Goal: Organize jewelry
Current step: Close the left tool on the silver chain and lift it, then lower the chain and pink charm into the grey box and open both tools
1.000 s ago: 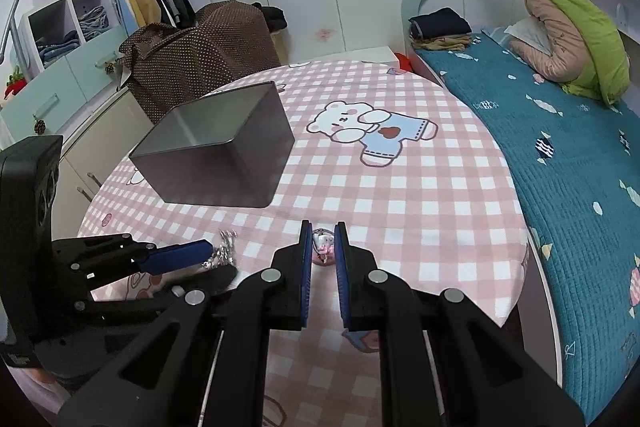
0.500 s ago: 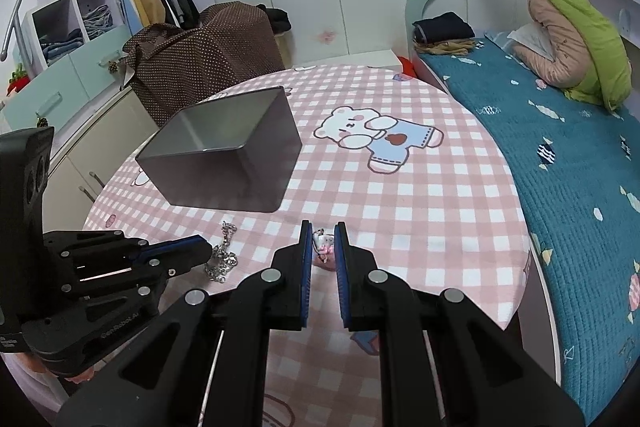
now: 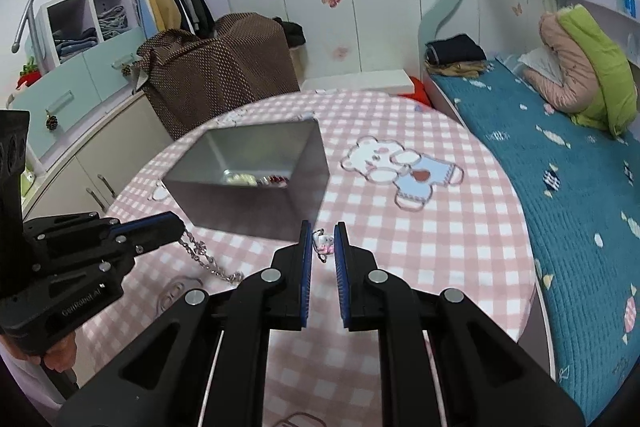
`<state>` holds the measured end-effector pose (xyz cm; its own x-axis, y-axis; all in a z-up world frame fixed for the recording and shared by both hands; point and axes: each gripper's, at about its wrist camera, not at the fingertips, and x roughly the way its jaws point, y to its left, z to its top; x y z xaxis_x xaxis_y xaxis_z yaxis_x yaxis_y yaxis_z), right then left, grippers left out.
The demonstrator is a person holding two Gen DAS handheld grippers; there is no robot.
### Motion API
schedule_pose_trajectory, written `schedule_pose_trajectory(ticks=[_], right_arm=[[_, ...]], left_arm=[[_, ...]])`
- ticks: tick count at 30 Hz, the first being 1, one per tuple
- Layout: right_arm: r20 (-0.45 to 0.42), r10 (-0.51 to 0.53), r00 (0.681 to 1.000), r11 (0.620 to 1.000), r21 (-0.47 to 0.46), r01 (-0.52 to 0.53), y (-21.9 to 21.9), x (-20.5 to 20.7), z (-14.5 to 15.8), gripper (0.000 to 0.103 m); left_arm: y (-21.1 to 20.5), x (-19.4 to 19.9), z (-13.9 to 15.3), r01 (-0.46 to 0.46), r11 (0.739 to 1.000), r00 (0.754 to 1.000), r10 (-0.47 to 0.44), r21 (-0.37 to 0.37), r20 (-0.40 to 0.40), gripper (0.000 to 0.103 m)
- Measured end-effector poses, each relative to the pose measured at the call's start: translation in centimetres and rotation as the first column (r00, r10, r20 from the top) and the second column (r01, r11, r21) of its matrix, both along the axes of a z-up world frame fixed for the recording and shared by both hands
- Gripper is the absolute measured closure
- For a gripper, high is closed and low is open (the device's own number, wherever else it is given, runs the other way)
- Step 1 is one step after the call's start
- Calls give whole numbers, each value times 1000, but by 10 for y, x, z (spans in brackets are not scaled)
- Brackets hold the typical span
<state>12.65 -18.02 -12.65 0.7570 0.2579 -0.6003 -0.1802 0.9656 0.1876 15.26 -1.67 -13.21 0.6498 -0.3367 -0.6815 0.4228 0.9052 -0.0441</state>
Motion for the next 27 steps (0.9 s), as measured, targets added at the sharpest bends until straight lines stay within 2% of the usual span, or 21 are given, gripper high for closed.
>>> schedule_pose_trajectory(ticks=[16,27], right_arm=[[130,48,990,999,-25,-45,23,17,47,92],[169,73,983,997,-24,-70,35,37,65,92]], left_arm=[[23,7,58,-47,996,991,56,-81,122,102],[28,29,86,-30,990,986,52,-138,156,102]])
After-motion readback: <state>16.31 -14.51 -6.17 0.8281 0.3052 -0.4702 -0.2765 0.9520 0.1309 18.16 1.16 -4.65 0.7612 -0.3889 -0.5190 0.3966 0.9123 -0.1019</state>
